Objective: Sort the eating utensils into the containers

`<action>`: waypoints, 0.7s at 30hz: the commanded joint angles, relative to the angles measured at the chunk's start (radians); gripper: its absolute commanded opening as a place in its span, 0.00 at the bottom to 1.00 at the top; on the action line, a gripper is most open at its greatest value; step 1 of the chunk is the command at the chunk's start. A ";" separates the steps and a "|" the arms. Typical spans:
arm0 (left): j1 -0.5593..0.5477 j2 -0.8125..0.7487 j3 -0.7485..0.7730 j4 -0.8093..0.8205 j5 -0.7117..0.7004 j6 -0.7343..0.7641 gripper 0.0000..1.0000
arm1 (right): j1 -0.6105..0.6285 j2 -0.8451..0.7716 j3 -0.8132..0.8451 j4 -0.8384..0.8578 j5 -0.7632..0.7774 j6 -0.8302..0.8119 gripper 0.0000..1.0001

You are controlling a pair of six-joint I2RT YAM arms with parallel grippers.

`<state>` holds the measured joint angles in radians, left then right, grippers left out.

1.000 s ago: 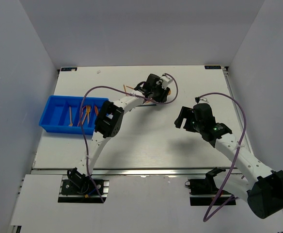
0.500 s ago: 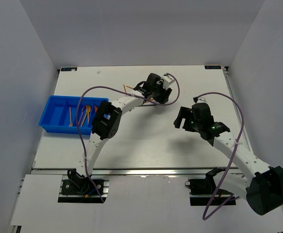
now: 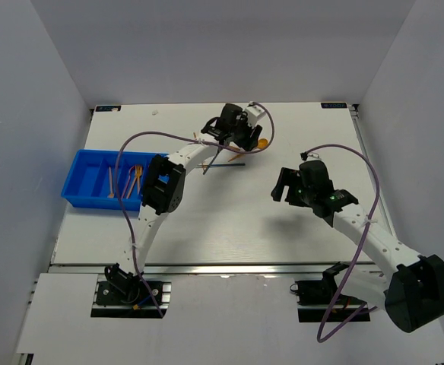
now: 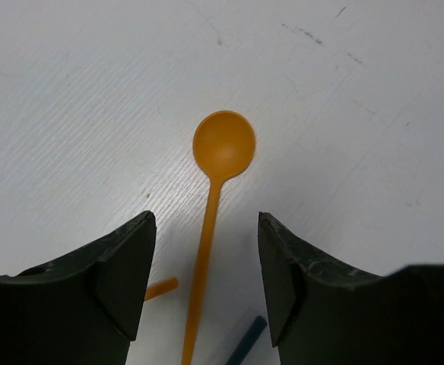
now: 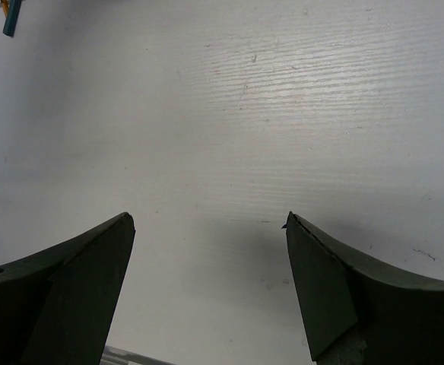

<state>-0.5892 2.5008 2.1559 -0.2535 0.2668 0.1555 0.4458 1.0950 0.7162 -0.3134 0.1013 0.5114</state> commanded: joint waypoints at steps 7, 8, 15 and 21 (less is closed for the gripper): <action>0.009 0.059 -0.002 -0.004 0.098 -0.011 0.64 | 0.001 0.006 0.072 0.016 -0.017 -0.017 0.84; 0.008 0.064 0.002 -0.010 0.100 -0.011 0.64 | 0.001 0.003 0.069 0.016 -0.018 -0.016 0.84; -0.012 0.093 0.018 -0.023 0.077 -0.002 0.46 | 0.001 -0.015 0.065 0.013 -0.017 -0.019 0.84; -0.037 0.135 0.030 -0.039 0.048 -0.014 0.21 | 0.001 -0.046 0.060 0.014 -0.014 -0.022 0.84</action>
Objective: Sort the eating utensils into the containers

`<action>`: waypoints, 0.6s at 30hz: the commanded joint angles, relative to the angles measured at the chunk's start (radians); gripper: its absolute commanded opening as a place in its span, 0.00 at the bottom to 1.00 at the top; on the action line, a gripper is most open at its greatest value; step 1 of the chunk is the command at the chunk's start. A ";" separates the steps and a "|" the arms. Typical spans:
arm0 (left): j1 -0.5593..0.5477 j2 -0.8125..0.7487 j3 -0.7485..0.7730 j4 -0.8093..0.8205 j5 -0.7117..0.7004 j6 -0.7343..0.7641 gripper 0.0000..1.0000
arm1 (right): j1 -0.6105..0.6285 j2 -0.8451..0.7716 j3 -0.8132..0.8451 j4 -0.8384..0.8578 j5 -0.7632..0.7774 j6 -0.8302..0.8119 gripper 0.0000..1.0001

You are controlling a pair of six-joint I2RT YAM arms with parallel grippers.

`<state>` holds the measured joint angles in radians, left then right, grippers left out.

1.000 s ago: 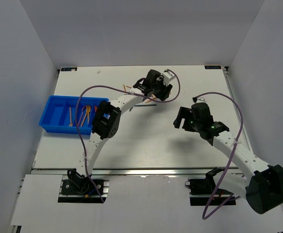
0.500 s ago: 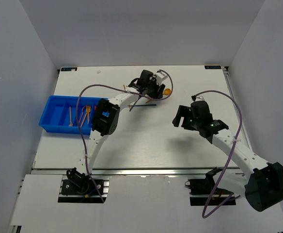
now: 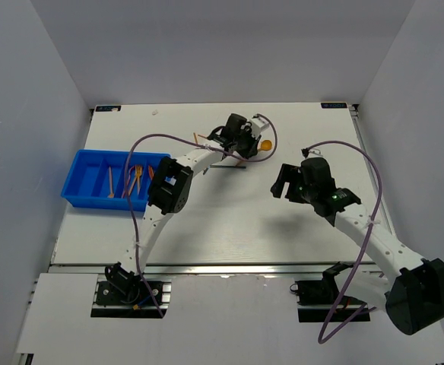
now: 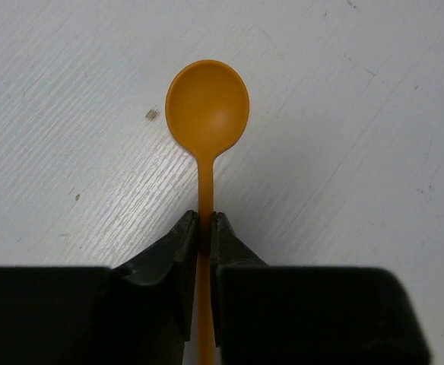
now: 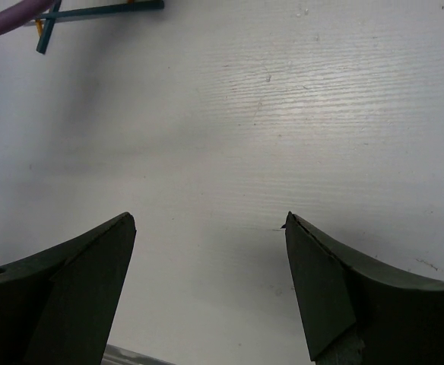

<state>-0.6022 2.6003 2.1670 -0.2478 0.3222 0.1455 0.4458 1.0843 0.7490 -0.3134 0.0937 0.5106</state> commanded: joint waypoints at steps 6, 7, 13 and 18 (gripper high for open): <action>-0.090 0.044 0.037 -0.042 -0.058 -0.001 0.02 | 0.001 -0.063 0.016 0.011 0.000 -0.032 0.84; -0.100 0.044 0.051 -0.038 -0.067 -0.010 0.00 | -0.001 -0.067 0.015 0.011 0.000 -0.034 0.84; -0.162 -0.014 0.051 0.129 -0.170 -0.183 0.00 | 0.001 -0.099 -0.005 0.008 0.006 -0.041 0.84; -0.160 -0.140 -0.002 0.291 -0.288 -0.375 0.00 | 0.001 -0.142 -0.004 -0.012 0.023 -0.043 0.84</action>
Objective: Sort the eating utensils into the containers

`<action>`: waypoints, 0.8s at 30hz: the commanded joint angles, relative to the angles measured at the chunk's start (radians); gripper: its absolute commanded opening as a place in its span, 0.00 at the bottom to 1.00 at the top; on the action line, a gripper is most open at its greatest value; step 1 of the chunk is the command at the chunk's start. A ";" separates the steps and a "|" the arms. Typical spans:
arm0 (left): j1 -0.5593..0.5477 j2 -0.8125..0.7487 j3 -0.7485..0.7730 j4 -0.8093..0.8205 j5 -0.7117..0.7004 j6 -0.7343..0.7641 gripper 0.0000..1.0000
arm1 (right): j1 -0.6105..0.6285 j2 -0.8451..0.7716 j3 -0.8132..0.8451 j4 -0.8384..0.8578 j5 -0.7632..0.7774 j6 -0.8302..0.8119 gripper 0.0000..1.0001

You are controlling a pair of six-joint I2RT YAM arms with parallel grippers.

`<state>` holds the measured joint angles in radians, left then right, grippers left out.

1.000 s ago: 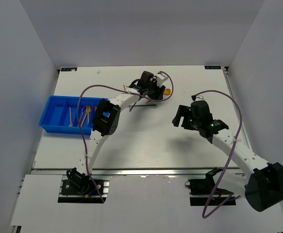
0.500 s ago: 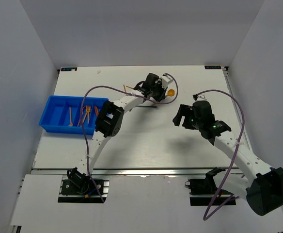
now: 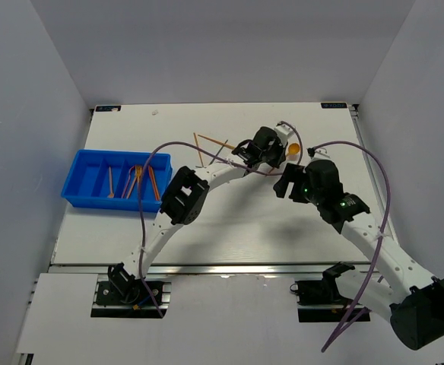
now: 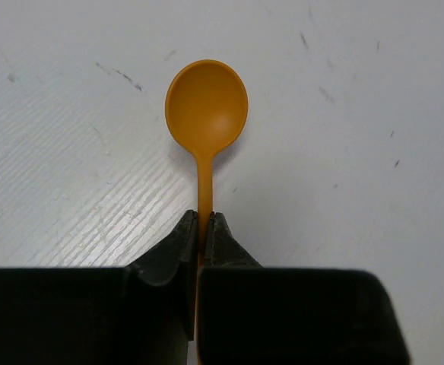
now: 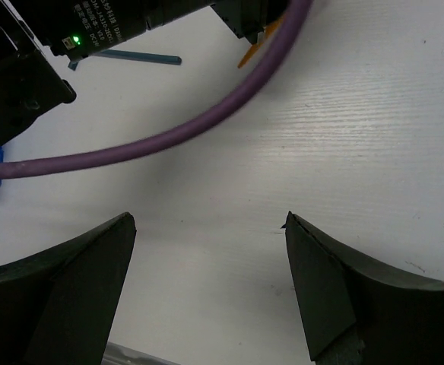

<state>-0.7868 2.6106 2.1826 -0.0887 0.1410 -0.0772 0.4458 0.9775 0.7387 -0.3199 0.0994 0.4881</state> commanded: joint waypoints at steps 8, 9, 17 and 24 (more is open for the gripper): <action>0.118 -0.425 -0.165 0.037 -0.299 -0.375 0.00 | 0.001 -0.123 0.036 -0.045 0.029 -0.023 0.84; 0.136 -0.473 -0.275 0.027 -0.326 -0.390 0.00 | -0.001 -0.131 0.042 -0.048 0.033 -0.023 0.84; 0.495 -1.036 -0.782 -0.136 -0.380 -0.388 0.00 | -0.002 -0.154 0.088 -0.068 0.002 -0.072 0.85; 0.854 -1.196 -0.998 -0.214 -0.343 -0.274 0.00 | -0.002 -0.105 0.076 0.034 -0.185 -0.109 0.86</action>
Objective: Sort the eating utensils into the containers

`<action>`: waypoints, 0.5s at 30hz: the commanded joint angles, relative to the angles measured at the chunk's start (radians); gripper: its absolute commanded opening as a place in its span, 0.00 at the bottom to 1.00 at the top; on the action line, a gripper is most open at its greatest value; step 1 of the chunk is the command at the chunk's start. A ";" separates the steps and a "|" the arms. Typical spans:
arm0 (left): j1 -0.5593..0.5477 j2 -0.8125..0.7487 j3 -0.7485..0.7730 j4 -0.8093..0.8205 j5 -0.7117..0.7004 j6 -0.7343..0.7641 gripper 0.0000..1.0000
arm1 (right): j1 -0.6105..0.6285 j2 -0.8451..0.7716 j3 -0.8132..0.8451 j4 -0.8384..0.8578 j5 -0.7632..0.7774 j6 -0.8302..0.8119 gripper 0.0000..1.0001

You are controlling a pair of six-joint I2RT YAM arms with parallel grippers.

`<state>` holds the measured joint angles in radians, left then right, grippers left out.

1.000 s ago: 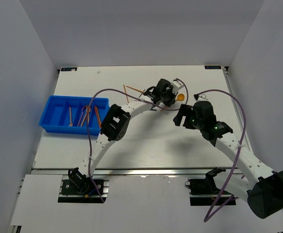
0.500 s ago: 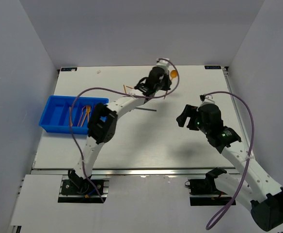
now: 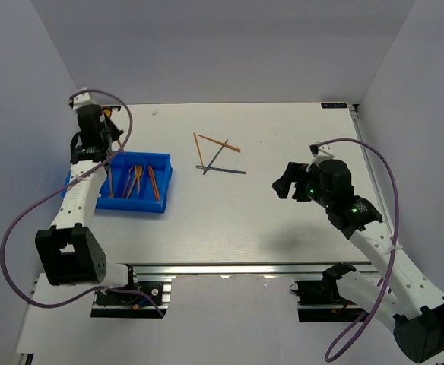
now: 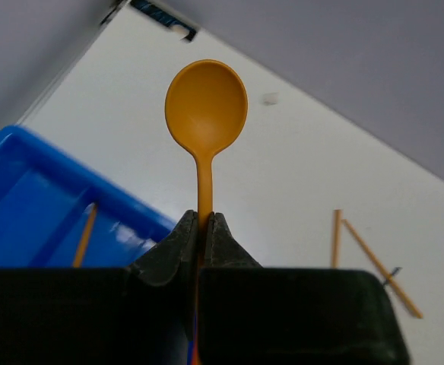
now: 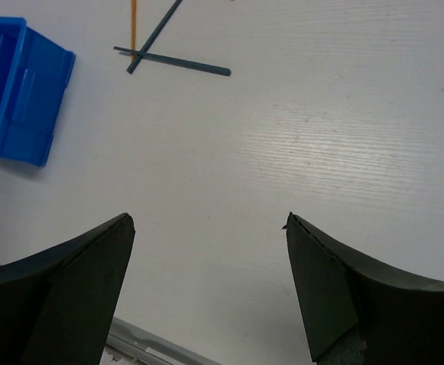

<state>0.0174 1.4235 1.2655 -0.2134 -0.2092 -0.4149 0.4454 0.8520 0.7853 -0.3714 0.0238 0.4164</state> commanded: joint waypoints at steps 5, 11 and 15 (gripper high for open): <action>0.246 0.092 -0.129 0.012 0.172 0.073 0.00 | -0.002 0.047 0.015 0.111 -0.186 -0.047 0.85; 0.254 0.098 -0.224 0.189 0.203 0.182 0.00 | -0.002 0.013 -0.014 0.135 -0.231 -0.051 0.86; 0.257 0.121 -0.304 0.302 0.208 0.217 0.00 | -0.002 -0.005 -0.021 0.134 -0.257 -0.056 0.86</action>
<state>0.2764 1.5658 0.9943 -0.0586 -0.0376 -0.2543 0.4454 0.8692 0.7712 -0.2817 -0.1867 0.3828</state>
